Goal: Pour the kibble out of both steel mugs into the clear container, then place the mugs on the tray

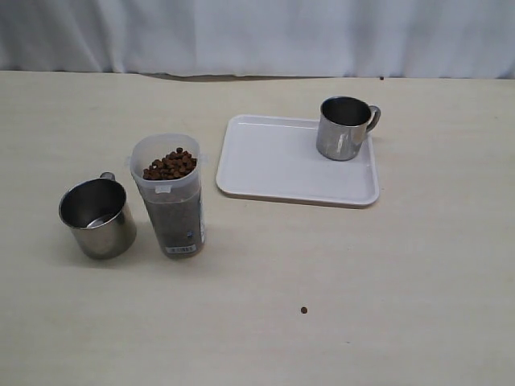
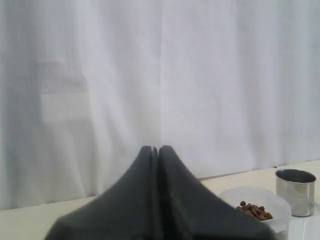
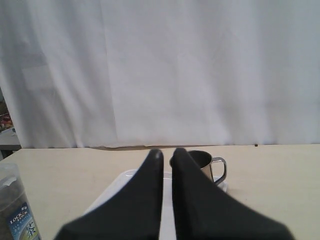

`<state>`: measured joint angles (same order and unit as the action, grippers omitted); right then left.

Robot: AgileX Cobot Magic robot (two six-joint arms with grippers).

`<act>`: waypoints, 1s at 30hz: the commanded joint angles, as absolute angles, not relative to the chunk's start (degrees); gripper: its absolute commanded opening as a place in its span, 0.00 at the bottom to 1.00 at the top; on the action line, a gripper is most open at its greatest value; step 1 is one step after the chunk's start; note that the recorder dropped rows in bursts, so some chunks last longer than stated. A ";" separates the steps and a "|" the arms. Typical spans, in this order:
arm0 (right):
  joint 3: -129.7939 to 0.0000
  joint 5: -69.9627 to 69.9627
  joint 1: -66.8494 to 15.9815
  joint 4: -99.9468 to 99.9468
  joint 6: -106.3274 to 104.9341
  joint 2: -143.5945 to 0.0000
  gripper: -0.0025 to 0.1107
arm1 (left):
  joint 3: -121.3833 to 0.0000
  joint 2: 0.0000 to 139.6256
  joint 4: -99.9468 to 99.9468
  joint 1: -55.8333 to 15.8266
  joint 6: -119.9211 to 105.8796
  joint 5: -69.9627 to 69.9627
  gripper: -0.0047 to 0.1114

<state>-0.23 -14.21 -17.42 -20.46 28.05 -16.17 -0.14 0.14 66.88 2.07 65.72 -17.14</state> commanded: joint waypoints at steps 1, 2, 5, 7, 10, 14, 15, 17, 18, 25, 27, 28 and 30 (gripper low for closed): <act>0.00 -13.60 -17.45 -19.99 28.18 -15.83 0.07 | 0.00 0.00 65.38 1.98 65.71 -16.66 0.22; 0.00 -13.60 -17.45 -19.99 28.18 -15.83 0.07 | 0.00 0.00 65.27 1.98 66.01 -16.66 0.30; 0.00 -13.60 -17.45 -19.99 28.18 -15.83 0.07 | 0.00 2.37 64.30 1.98 66.01 -16.15 0.51; 0.00 -13.60 -17.45 -19.99 28.18 -15.83 0.07 | 0.00 5.13 63.01 1.98 66.01 -15.51 0.57; 0.00 -13.60 -17.45 -19.99 28.18 -15.83 0.07 | 0.00 9.94 58.79 1.98 63.00 -14.48 0.56; 0.00 -13.60 -17.45 -19.99 28.18 -15.83 0.07 | 0.00 17.93 47.70 1.98 51.87 -15.66 0.56; 0.00 -13.60 -17.45 -19.99 28.18 -15.83 0.07 | 0.00 19.85 46.25 1.98 50.06 -16.34 0.56; 0.00 -13.60 -17.45 -19.99 28.18 -15.83 0.07 | 0.00 25.04 45.26 1.98 47.62 -19.00 0.56; 0.00 -13.60 -17.45 -19.99 28.18 -15.83 0.07 | 0.00 27.63 45.37 1.98 46.55 -20.90 0.56; 0.00 -13.60 -17.45 -19.99 28.18 -15.83 0.07 | 0.00 35.73 45.72 1.98 46.59 -31.78 0.56; 0.00 -13.60 -17.45 -19.99 28.18 -15.83 0.07 | -0.49 37.17 43.03 1.98 44.31 -24.73 0.56; 0.00 -13.60 -17.45 -19.99 28.18 -15.83 0.07 | -1.56 38.25 42.02 1.98 42.90 -20.07 0.56; 0.00 -13.60 -17.45 -19.99 28.18 -15.83 0.07 | -2.31 40.91 41.13 1.98 42.89 -18.63 0.57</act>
<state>-0.23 -14.13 -17.42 -20.46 28.05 -16.17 -1.07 37.87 43.86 2.07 44.10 -23.05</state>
